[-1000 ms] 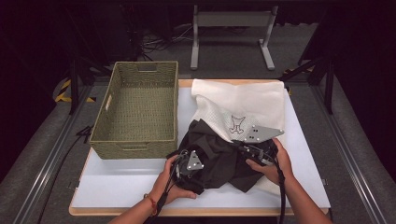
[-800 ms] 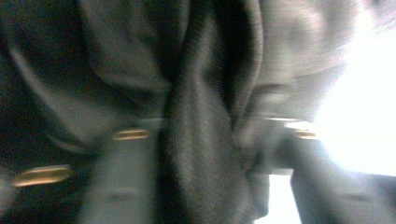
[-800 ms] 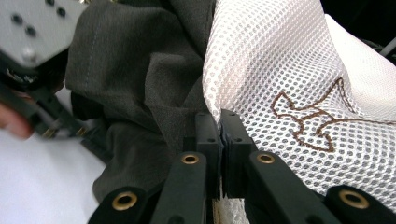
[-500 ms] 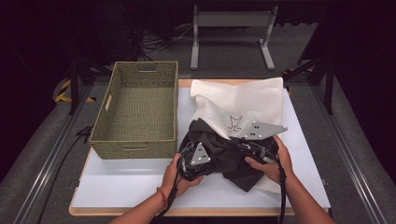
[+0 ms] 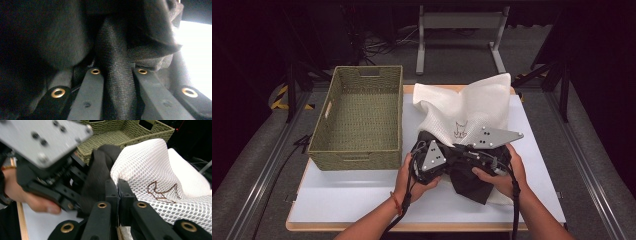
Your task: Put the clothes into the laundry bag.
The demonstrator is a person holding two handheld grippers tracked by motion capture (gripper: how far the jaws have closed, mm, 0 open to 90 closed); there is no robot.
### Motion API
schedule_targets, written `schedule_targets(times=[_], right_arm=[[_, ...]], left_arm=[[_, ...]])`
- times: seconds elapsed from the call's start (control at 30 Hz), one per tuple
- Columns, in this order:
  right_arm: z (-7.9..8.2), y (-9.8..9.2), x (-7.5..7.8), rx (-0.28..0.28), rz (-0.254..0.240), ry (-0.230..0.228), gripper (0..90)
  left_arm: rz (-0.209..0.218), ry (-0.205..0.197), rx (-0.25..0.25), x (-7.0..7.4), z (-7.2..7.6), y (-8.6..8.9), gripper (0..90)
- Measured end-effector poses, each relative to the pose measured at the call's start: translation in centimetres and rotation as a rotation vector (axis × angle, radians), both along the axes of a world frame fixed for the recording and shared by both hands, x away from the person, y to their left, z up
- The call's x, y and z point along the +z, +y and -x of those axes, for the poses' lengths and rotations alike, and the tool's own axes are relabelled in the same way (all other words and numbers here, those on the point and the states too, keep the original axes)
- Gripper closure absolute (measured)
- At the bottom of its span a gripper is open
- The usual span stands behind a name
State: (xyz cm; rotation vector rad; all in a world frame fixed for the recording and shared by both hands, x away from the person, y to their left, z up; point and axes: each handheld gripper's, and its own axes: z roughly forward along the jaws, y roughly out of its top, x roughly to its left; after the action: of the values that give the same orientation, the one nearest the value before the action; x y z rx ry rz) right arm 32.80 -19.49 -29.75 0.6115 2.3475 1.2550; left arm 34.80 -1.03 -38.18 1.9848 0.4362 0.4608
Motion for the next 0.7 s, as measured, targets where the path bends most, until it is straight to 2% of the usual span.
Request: schedule_targets(times=[0.1, 0.23, 0.33, 0.43, 0.53, 0.57, 0.63, 0.7], right_arm=[[0.1, 0.0, 0.0, -0.006, 0.0, 0.001, 88.8], [0.0, -0.2, -0.4, -0.009, -0.007, 0.014, 88.8], [-0.2, -0.4, -0.8, -0.01, -0.006, 0.022, 88.8], [-0.4, -0.7, -1.4, -0.021, 0.006, 0.027, 88.7], [-0.6, -1.2, -2.1, -0.027, 0.009, 0.033, 88.7], [-0.6, -1.4, -2.3, -0.031, 0.006, 0.037, 88.7], [-0.6, -1.7, -2.5, -0.047, 0.029, 0.019, 88.7], [-0.6, -2.0, -2.7, -0.049, 0.025, 0.02, 88.8]], left_arm=[[0.026, -0.005, 0.024, -0.8, -0.8, -0.7, 84.3], [0.024, -0.024, 0.058, -2.1, -2.0, -1.7, 84.3], [0.06, 0.001, 0.084, -3.1, -3.4, -1.8, 84.3], [0.086, 0.015, 0.091, -3.5, -4.0, -1.7, 84.3], [0.093, 0.026, 0.08, -3.5, -4.1, -1.6, 84.1], [0.089, 0.031, 0.058, -3.4, -4.0, -1.5, 83.8], [0.07, 0.028, 0.046, -3.2, -3.6, -1.2, 82.9], [0.055, 0.035, -0.003, -2.8, -2.8, -0.6, 80.2]])
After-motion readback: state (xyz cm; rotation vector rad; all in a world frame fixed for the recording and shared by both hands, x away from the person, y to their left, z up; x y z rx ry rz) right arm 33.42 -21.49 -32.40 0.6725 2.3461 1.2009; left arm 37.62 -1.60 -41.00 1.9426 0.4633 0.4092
